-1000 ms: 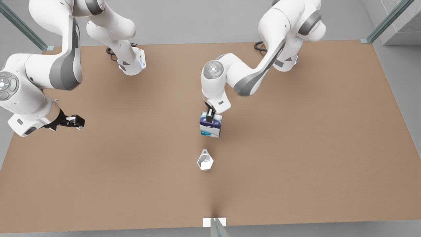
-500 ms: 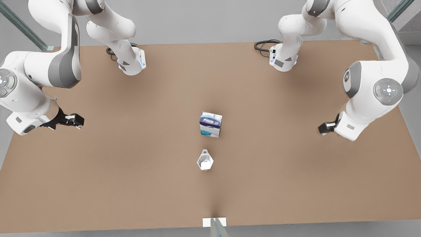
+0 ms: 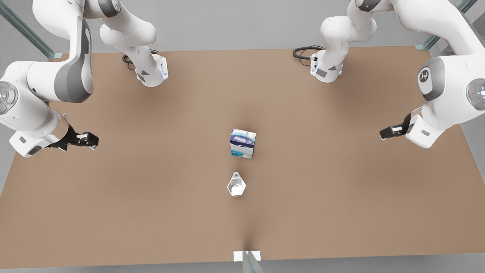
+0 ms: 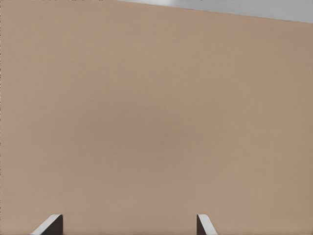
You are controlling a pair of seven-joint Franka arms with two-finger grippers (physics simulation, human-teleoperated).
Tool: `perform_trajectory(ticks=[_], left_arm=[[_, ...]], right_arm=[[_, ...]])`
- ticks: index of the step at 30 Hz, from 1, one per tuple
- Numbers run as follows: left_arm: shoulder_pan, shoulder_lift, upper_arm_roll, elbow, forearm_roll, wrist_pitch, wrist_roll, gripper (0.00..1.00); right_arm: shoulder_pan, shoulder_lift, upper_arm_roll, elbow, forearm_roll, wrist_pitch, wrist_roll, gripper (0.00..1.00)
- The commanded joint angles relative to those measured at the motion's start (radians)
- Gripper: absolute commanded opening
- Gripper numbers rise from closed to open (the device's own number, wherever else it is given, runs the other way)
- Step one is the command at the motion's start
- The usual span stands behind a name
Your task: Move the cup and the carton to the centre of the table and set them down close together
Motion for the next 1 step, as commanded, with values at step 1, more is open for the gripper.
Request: perform_trajectory(ticks=[1], left_arm=[[0.001,-0.005,0.0,-0.007,0.0,0.002,0.013,1.0]], right_arm=[[-0.002,0.0,0.0,0.0,-0.001,0.0,0.0,1.0]])
